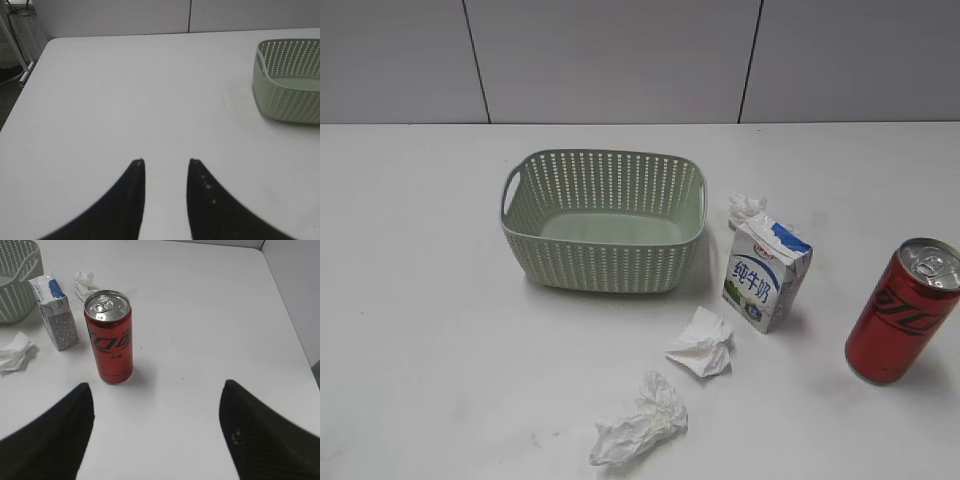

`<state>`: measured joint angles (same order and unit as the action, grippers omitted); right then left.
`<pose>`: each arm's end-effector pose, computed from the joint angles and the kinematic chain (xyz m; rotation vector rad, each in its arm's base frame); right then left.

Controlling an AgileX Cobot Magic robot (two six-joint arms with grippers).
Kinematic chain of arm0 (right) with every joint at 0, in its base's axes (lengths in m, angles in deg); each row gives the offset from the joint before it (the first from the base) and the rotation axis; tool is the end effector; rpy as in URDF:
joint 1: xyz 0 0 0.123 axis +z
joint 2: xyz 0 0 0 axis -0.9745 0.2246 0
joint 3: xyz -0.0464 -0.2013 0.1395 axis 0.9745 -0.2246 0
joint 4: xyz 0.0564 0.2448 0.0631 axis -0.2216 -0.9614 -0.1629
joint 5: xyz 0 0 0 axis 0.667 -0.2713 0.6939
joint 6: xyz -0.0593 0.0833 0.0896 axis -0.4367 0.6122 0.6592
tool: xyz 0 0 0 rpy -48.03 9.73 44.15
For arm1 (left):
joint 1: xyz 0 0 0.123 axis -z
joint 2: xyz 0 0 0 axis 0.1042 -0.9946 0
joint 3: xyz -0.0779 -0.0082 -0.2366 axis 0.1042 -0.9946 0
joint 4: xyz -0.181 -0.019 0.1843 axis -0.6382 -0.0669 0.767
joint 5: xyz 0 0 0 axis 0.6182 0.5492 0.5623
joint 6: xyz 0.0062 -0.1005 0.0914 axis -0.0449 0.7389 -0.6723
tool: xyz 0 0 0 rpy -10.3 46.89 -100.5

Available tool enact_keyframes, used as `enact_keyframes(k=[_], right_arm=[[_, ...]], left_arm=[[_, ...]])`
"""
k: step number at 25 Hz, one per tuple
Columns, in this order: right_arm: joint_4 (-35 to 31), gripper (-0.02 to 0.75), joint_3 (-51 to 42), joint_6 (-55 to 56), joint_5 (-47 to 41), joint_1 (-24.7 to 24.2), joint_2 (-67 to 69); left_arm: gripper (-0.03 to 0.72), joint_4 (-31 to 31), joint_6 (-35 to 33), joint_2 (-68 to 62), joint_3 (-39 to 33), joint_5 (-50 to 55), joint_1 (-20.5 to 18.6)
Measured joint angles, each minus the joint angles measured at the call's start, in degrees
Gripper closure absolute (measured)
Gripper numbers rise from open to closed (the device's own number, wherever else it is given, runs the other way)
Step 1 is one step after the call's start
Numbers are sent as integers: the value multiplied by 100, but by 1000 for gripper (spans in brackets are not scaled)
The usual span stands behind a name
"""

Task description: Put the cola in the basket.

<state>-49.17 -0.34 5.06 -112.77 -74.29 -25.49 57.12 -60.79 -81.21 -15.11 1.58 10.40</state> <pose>0.0765 0.0128 0.2665 -0.1320 2.0021 0.0719 0.0790 -0.0145 0.2664 0.1125 2.0132 -0.1132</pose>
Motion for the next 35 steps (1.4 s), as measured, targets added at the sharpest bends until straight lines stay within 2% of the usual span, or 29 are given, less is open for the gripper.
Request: enact_keyframes(k=[18, 23, 35], right_arm=[[0, 148, 0, 0, 0, 0, 86], [0, 148, 0, 0, 0, 0, 739], [0, 148, 116, 0, 18, 0, 3305]], left_arm=[[459, 0, 0, 0, 0, 0, 0], [459, 0, 0, 0, 0, 0, 0], [459, 0, 0, 0, 0, 0, 0]])
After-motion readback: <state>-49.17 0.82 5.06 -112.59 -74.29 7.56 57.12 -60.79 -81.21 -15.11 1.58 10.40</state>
